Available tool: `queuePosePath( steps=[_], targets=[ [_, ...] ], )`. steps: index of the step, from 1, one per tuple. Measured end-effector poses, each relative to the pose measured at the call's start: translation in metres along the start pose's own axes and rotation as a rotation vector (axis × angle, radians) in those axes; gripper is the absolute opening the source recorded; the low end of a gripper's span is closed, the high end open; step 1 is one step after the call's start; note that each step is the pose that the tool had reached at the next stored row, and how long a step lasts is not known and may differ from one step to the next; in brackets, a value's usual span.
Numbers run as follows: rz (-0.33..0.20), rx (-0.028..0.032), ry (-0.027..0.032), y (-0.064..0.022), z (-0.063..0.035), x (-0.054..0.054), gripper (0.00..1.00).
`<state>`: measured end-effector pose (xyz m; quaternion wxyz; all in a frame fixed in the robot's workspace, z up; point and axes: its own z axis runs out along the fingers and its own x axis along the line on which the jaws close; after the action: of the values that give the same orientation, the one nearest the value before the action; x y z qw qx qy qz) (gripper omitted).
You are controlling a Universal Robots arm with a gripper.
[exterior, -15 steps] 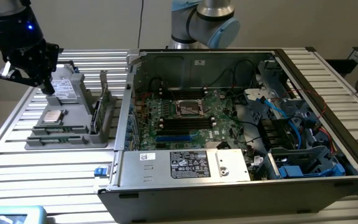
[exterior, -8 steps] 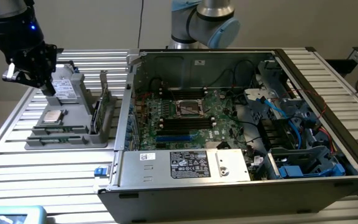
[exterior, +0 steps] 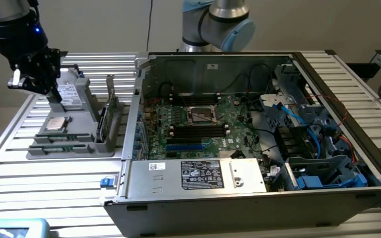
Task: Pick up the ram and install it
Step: 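Pick up the ram and move it above insertion slot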
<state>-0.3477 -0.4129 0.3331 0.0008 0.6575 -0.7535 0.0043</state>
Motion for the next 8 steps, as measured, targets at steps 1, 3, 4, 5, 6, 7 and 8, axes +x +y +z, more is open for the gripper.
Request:
queuePosePath(
  steps=[1,3,4,5,6,7,8],
  targets=[
    [-0.006,0.0005,0.0000,0.0010,0.0003,0.0001,0.11],
    [-0.012,0.0010,-0.0002,0.0039,0.0009,0.0005,0.11],
    [-0.015,0.0010,-0.0001,0.0055,0.0011,0.0007,0.11],
    [-0.019,0.0011,-0.0001,0.0070,0.0014,0.0009,0.11],
    [-0.023,0.0016,-0.0003,0.0082,0.0018,0.0011,0.11],
    [-0.028,0.0020,-0.0003,0.0093,0.0023,0.0013,0.12],
    [-0.033,0.0021,-0.0004,0.0103,0.0029,0.0016,0.17]
  ],
)
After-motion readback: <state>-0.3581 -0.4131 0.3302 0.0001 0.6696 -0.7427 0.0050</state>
